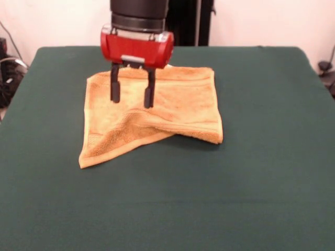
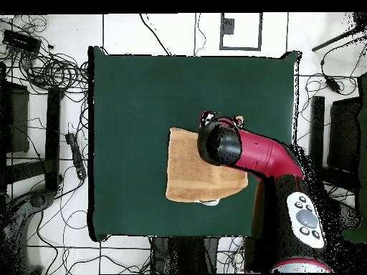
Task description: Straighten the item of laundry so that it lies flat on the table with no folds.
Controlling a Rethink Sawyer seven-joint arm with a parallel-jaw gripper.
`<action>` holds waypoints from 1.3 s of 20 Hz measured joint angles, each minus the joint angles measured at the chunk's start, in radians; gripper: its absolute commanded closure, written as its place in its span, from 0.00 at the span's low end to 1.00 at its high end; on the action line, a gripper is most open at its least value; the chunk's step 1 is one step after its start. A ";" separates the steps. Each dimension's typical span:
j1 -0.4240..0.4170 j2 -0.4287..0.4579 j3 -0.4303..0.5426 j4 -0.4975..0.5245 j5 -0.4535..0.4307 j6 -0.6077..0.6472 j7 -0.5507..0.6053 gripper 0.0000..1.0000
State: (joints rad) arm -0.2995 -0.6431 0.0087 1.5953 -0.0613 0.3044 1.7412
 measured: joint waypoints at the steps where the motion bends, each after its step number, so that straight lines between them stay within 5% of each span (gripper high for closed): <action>1: 0.010 -0.007 -0.008 0.001 0.001 0.013 0.000 0.00; 26: 0.015 0.016 -0.016 0.109 -0.005 0.138 0.000 0.00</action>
State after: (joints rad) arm -0.2844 -0.6267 -0.0072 1.7041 -0.0658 0.4426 1.7412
